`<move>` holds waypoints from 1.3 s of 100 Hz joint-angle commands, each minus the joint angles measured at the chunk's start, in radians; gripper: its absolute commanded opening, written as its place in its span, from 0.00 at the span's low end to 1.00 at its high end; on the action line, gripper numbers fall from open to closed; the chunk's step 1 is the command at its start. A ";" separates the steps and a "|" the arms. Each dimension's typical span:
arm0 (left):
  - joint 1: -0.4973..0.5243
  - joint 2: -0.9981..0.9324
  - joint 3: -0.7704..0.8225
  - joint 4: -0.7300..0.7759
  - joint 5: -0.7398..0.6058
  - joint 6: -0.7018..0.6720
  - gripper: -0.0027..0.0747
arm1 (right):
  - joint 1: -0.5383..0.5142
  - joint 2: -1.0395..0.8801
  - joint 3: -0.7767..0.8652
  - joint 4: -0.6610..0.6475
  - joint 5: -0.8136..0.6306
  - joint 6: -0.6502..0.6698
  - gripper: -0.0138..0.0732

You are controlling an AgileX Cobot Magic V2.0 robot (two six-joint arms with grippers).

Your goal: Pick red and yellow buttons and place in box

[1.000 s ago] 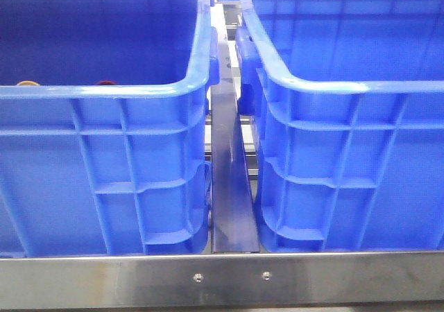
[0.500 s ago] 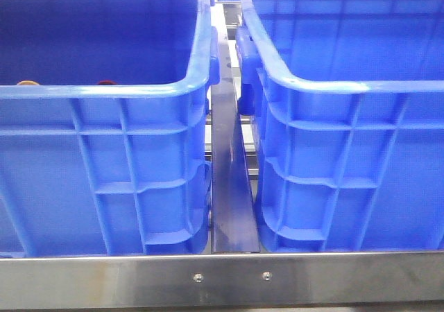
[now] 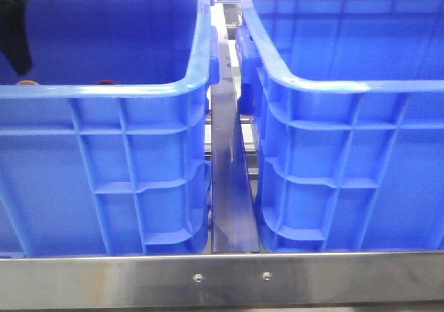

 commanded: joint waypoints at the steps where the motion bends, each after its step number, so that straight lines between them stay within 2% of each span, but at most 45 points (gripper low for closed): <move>1: -0.007 0.016 -0.067 -0.015 0.005 -0.015 0.72 | 0.001 -0.016 0.005 -0.003 -0.083 -0.001 0.09; 29: -0.007 0.163 -0.164 0.012 0.040 -0.049 0.72 | 0.001 -0.016 0.005 -0.003 -0.083 -0.001 0.09; 40: -0.007 0.186 -0.184 0.021 0.042 -0.049 0.67 | 0.001 -0.016 0.005 -0.003 -0.083 -0.001 0.09; 50: -0.007 0.186 -0.184 0.021 0.038 -0.049 0.54 | 0.001 -0.016 0.005 -0.003 -0.083 -0.001 0.09; 60: -0.007 0.186 -0.184 0.021 0.040 -0.049 0.32 | 0.001 -0.016 0.005 -0.003 -0.083 -0.001 0.09; 67: -0.007 0.184 -0.184 0.021 0.038 -0.049 0.20 | 0.001 -0.016 0.005 -0.003 -0.083 -0.001 0.09; 79: -0.007 0.169 -0.184 0.021 0.029 -0.049 0.10 | 0.001 -0.016 0.005 -0.003 -0.083 -0.001 0.09; 107: -0.010 0.016 -0.092 0.014 -0.069 -0.039 0.09 | 0.001 -0.016 0.005 -0.003 -0.083 -0.001 0.09; 130: -0.065 -0.165 0.030 0.001 -0.150 -0.003 0.09 | 0.001 -0.016 0.005 -0.003 -0.083 -0.001 0.09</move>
